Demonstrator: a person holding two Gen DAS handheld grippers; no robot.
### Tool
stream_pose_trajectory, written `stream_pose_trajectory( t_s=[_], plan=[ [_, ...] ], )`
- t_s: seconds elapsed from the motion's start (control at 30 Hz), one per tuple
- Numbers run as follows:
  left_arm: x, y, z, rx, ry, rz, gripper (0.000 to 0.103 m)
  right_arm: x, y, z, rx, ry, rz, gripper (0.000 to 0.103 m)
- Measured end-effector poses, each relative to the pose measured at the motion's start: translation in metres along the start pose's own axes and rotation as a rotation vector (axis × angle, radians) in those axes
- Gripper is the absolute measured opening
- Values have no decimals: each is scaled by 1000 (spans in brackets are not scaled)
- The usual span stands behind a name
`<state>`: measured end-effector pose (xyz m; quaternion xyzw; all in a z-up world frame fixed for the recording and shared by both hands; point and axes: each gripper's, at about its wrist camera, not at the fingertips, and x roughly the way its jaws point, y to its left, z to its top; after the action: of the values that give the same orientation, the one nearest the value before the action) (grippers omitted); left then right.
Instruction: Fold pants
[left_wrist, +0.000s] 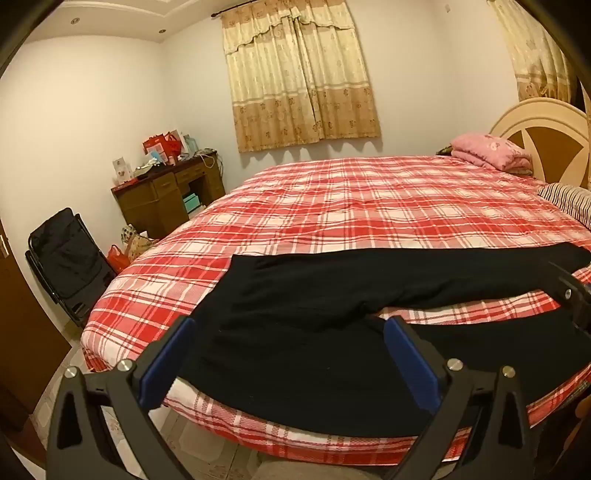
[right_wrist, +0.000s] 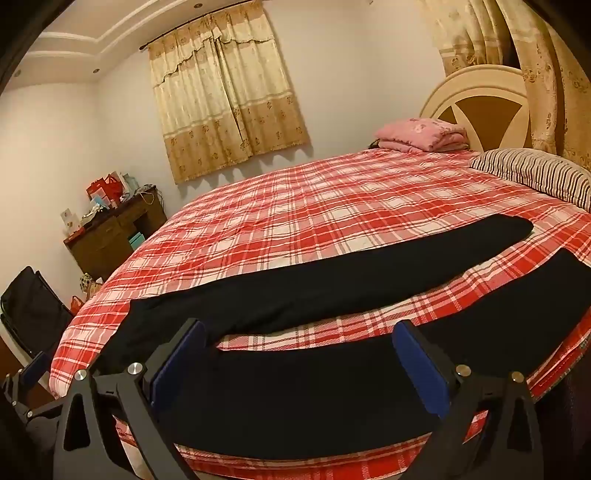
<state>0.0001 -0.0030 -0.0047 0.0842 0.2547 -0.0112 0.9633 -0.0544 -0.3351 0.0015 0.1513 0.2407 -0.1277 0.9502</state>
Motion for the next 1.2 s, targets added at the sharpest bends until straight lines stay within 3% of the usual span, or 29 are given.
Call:
stream_pose_trajectory(
  t_s=[1.2],
  plan=[
    [4, 0, -4, -9, 29, -16, 103, 5, 3, -6, -5, 24, 4, 102]
  ],
)
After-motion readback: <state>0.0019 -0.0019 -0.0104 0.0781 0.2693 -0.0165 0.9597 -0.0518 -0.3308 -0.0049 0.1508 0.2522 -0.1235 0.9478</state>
